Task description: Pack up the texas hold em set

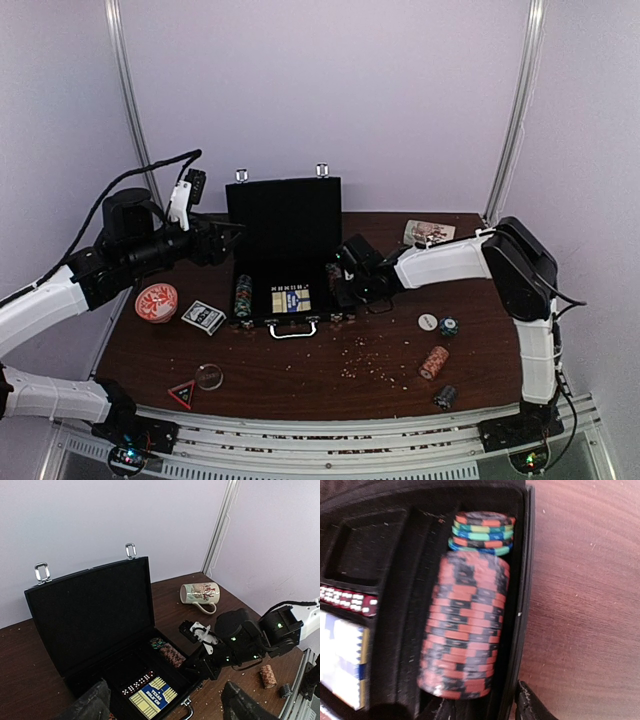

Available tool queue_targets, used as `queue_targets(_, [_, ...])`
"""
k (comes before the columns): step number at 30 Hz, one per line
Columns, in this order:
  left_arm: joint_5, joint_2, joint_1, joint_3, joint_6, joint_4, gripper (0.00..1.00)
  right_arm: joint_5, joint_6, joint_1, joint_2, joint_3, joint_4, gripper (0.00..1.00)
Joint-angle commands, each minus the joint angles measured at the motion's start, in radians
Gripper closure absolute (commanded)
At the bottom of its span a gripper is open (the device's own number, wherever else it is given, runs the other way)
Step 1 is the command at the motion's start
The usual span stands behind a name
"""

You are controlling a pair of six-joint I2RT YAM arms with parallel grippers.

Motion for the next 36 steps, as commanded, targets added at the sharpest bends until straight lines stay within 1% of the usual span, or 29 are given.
queue_targets(1, [0.011,-0.007,0.000,0.036,-0.002,0.028,0.20,0.056,0.003,-0.014,0.040,0.045,0.022,0.60])
queue_targets(16, [0.014,-0.004,0.001,0.034,-0.003,0.029,0.21,0.052,-0.030,-0.049,0.118,0.147,0.041,0.61])
queue_targets(23, [0.014,0.002,0.001,0.034,-0.003,0.029,0.21,0.043,-0.048,-0.058,0.117,0.160,0.042,0.59])
queue_targets(27, [0.015,0.001,0.000,0.034,-0.002,0.029,0.20,0.008,-0.059,-0.055,0.059,0.127,0.034,0.52])
queue_targets(29, [0.013,-0.002,0.001,0.035,-0.002,0.028,0.20,0.002,-0.066,-0.045,-0.008,0.084,0.030,0.43])
queue_targets(31, [0.011,-0.004,0.001,0.033,-0.002,0.029,0.20,0.018,-0.070,-0.028,-0.098,0.024,0.019,0.36])
queue_targets(33, [0.013,-0.003,0.001,0.034,-0.002,0.029,0.21,0.040,-0.068,-0.008,-0.203,-0.046,0.004,0.30])
queue_targets(36, [0.017,0.000,0.000,0.034,-0.003,0.029,0.20,0.078,-0.041,0.017,-0.355,-0.164,-0.032,0.26])
